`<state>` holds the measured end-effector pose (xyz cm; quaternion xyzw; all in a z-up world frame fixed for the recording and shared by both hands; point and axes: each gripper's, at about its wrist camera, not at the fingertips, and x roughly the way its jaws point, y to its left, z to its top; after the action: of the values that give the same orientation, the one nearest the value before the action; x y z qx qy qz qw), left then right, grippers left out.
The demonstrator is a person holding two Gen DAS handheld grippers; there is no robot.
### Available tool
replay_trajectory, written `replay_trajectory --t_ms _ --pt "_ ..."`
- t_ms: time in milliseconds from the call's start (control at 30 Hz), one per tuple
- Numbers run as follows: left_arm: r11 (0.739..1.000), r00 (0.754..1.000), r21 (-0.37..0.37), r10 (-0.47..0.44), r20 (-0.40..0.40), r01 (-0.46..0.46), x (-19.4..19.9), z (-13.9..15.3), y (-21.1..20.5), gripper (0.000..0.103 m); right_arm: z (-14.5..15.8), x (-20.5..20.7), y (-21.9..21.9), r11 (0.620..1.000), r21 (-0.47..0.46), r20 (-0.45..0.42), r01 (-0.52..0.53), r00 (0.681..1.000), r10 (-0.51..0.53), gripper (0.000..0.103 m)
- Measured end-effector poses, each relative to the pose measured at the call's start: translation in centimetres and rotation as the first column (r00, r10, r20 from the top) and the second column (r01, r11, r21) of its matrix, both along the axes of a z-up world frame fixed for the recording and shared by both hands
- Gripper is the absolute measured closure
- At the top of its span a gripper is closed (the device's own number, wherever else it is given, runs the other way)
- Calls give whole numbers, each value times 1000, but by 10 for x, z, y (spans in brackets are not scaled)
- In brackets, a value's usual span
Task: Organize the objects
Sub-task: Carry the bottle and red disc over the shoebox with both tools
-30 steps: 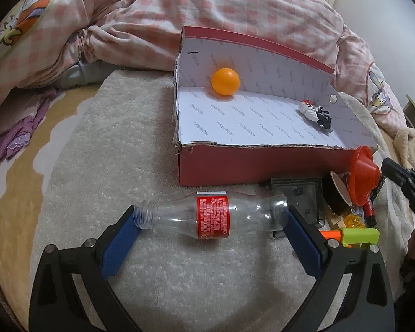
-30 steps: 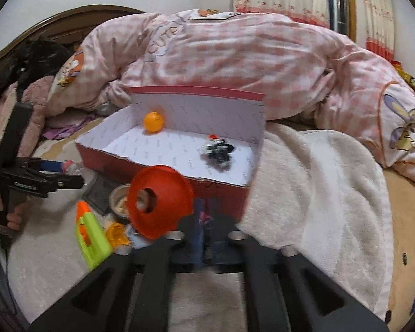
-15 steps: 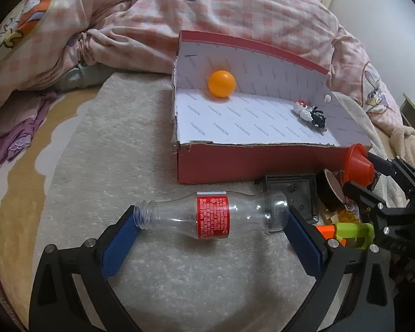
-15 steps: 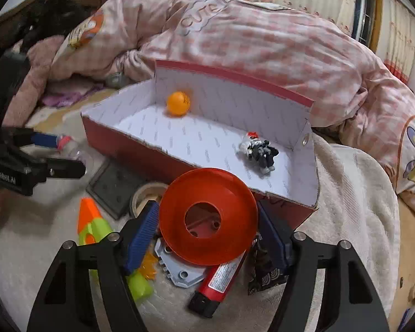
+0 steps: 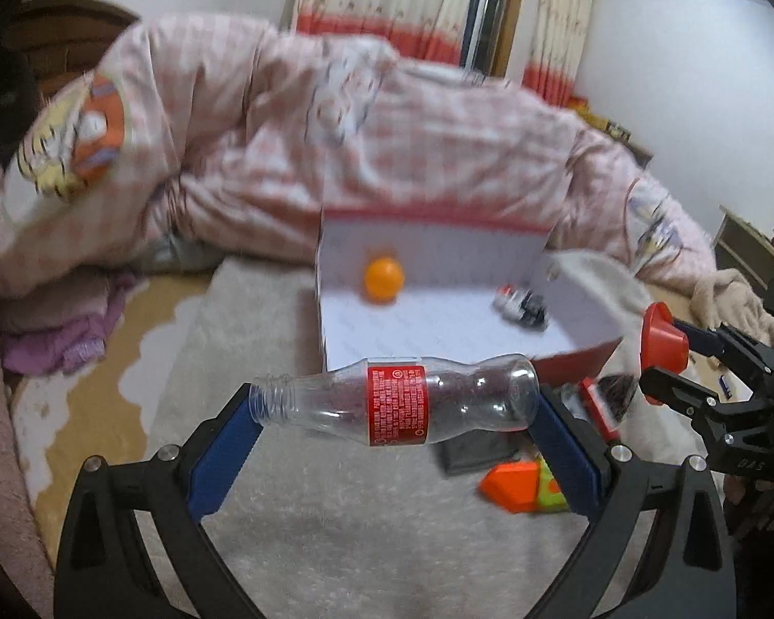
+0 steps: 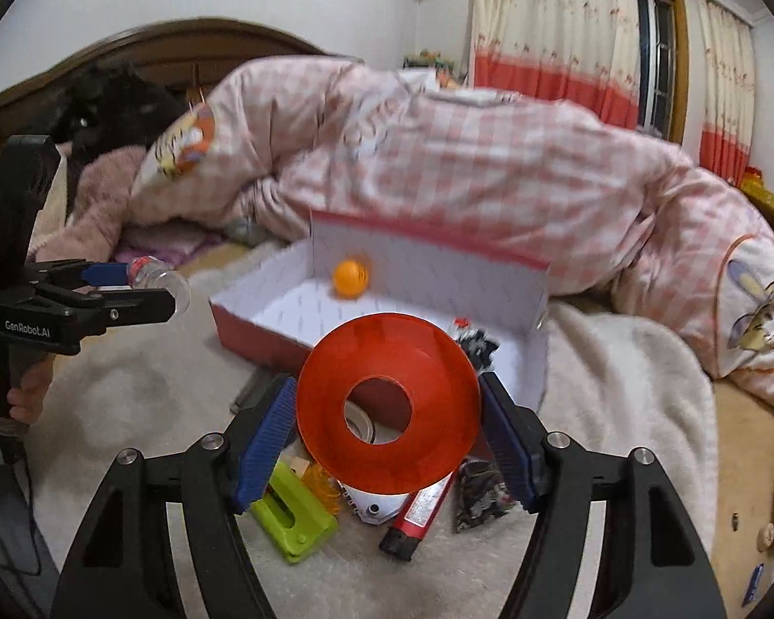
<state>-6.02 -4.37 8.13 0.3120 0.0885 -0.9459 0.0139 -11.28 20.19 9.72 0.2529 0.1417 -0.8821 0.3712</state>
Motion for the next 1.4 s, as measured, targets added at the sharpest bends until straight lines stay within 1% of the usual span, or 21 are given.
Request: replay_trajectory --t_ms 100,167,433,567,700,800,833,867,900,1000,1300,1400 --pt "1000 1000 -10 5 -31 -6 4 8 2 2 7 5 7 1000 -26 -16 16 1000 -16 31" --pt "1000 1000 0 11 -29 -11 3 7 1 2 8 6 11 999 -33 -16 26 1000 -26 31" --pt "1000 999 1 29 -13 -29 -11 3 0 2 8 -5 13 998 -48 -8 51 999 -51 31" --pt "1000 999 2 18 -43 -18 -22 11 -2 2 14 -21 10 994 -70 -22 78 997 -80 31" --pt "1000 998 21 20 -54 -19 -43 15 -4 2 15 -43 6 989 -92 3 115 993 -115 31" --pt "1000 998 15 25 -52 -24 -57 12 -3 2 14 -58 3 985 -102 14 139 990 -138 31" --pt "1000 998 16 20 -52 -19 -61 11 -3 2 13 -61 1 984 -104 15 144 990 -143 31" --pt "1000 998 28 -7 -54 9 -67 10 -2 2 12 -65 0 983 -106 15 148 989 -148 31" --pt "1000 998 22 -21 -55 22 -71 9 0 2 11 -68 -2 983 -110 17 147 989 -146 31" --pt "1000 997 -11 -17 -74 16 -82 10 4 2 8 -75 -4 981 -127 25 147 989 -145 31" --pt "999 998 35 30 -52 -28 -102 3 -4 2 1 -79 -6 984 -122 29 133 991 -130 31" --pt "1000 998 7 30 -46 -29 -106 0 0 2 -8 -83 -7 986 -103 28 134 991 -132 31"
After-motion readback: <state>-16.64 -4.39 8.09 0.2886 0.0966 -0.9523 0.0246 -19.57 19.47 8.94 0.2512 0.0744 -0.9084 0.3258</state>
